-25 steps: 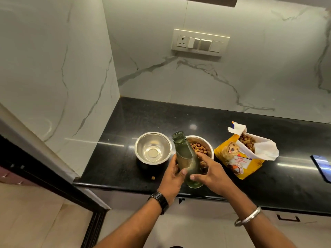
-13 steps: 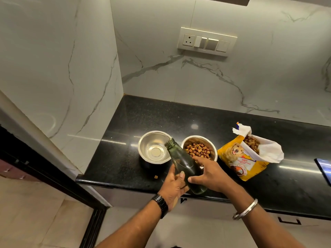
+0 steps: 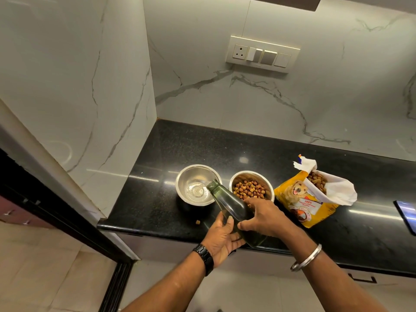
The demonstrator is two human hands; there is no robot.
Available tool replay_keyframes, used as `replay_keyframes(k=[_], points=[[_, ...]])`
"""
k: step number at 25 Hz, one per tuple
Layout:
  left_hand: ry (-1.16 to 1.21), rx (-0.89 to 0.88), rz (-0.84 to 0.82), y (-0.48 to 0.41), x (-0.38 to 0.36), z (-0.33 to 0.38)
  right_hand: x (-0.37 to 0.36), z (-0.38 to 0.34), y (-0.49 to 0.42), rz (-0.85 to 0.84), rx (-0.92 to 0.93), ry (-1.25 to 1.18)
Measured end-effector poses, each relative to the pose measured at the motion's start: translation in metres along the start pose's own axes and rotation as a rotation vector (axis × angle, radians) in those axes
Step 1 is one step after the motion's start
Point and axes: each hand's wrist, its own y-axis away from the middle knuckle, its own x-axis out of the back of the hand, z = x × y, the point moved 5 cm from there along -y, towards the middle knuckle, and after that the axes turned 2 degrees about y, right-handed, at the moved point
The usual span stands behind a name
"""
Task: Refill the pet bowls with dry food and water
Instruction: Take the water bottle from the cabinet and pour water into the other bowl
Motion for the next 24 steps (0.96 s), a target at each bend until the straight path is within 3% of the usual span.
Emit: replay_keyframes(k=[24], points=[[0.076, 0.052, 0.046, 0.0005, 0.0014, -0.0101, 0.0038, -0.0025, 0.002, -0.085, -0.047, 0.059]])
